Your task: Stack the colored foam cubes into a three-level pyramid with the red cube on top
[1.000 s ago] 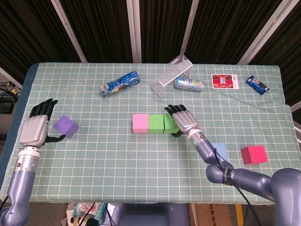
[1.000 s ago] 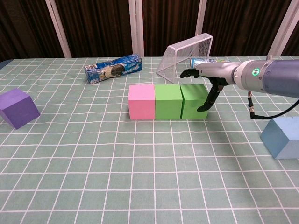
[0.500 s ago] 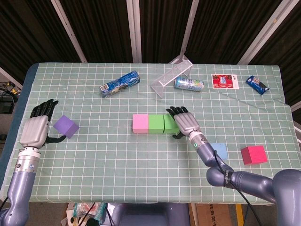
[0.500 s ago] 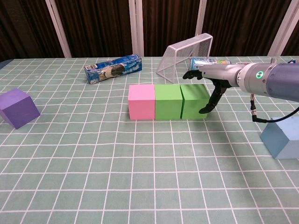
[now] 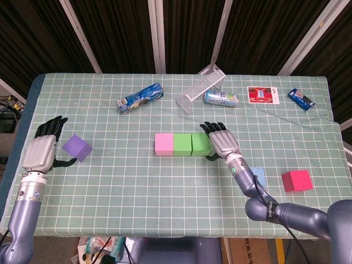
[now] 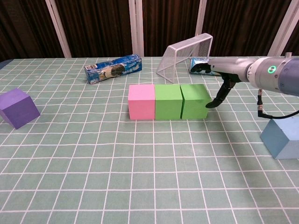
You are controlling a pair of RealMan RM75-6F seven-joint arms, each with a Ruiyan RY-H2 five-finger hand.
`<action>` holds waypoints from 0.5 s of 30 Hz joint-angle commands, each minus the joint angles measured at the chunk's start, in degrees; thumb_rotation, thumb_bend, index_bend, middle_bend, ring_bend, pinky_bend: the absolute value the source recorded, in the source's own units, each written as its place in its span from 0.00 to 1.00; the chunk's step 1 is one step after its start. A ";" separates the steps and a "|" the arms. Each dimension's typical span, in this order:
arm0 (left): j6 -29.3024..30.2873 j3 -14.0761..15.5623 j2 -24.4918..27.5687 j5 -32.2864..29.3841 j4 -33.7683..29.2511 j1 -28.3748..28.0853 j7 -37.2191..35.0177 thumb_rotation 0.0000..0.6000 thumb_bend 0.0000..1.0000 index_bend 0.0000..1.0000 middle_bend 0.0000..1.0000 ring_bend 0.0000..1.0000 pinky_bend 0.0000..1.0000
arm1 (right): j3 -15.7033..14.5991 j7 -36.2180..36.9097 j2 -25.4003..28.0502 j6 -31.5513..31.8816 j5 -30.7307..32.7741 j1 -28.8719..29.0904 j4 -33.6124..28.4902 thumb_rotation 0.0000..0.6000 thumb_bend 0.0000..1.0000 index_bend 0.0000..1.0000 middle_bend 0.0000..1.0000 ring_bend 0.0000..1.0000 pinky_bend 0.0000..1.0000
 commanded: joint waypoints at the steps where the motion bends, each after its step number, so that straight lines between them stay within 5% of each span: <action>1: 0.10 0.01 0.04 0.12 -0.04 0.03 0.02 1.00 0.11 0.00 0.01 0.01 0.04 | -1.08 -1.43 3.39 2.37 1.25 -1.92 -4.43 1.00 0.24 0.00 0.03 0.04 0.00; 15: -0.26 -0.93 -2.24 -1.95 3.59 -1.42 1.50 1.00 0.11 0.00 0.01 0.01 0.04 | -4.93 4.20 13.36 15.47 -8.20 -14.07 -14.27 1.00 0.24 0.00 0.02 0.00 0.00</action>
